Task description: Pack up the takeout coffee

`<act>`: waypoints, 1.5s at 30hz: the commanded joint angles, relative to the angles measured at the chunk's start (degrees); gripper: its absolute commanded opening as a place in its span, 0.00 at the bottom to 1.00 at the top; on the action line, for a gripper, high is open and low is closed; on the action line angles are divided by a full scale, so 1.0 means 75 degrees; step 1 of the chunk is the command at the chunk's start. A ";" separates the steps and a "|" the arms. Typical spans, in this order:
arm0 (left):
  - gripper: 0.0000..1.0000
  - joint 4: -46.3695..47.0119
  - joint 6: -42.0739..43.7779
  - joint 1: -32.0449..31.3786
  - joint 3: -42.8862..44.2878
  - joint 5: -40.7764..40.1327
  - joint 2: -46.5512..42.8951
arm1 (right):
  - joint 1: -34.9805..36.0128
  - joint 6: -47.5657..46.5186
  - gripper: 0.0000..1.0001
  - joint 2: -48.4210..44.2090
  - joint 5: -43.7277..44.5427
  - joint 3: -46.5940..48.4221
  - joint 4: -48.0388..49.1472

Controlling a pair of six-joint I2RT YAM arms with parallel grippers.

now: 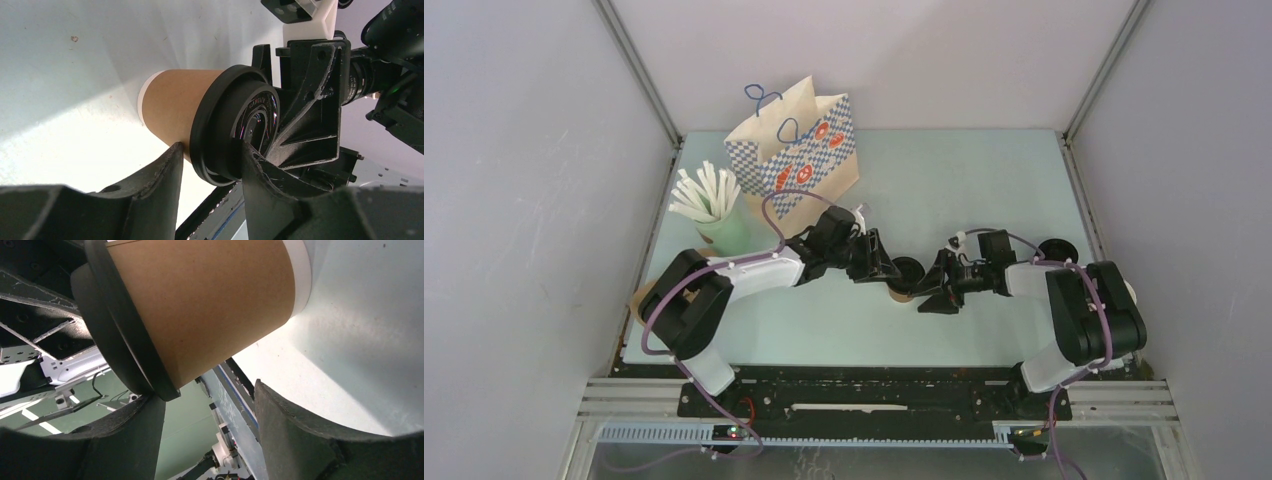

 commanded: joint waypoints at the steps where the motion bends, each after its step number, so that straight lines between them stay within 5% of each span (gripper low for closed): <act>1: 0.48 -0.2287 0.0736 -0.0122 -0.0764 -0.1482 0.1007 | 0.0097 -0.0108 0.71 0.0141 0.2039 -0.0190 0.0334; 7: 0.48 -0.2158 0.0695 -0.0145 -0.0858 -0.1427 0.1207 | 0.0077 0.0100 0.66 0.0404 0.3844 -0.0111 -0.0589; 17: 0.48 -0.2185 0.0814 -0.0187 -0.0989 -0.1622 0.1342 | 0.0619 0.0339 0.55 0.0493 0.5205 0.0064 -0.1736; 21: 0.49 -0.2760 0.1089 -0.0211 -0.0582 -0.1808 0.1079 | 0.0395 0.0234 0.60 -0.0377 0.3910 0.0318 -0.1464; 26: 0.52 -0.3508 0.1316 -0.0207 0.0443 -0.1791 0.0610 | 0.0118 -0.0192 0.86 -0.1764 0.1791 0.1080 -0.1321; 29: 0.54 -0.3894 0.1418 -0.0207 0.1280 -0.1665 0.0742 | -0.0222 -0.0549 0.87 -0.1840 0.1290 0.1387 -0.1665; 34: 0.59 -0.4394 0.1480 -0.0206 0.2219 -0.1585 0.0676 | -0.0312 -0.1882 0.92 -0.1822 0.2028 0.2379 -0.3432; 45: 0.92 -0.4986 0.1485 0.0180 0.2892 -0.1653 -0.1040 | 0.1023 -0.3077 0.97 -0.1735 0.4899 0.4066 -0.5503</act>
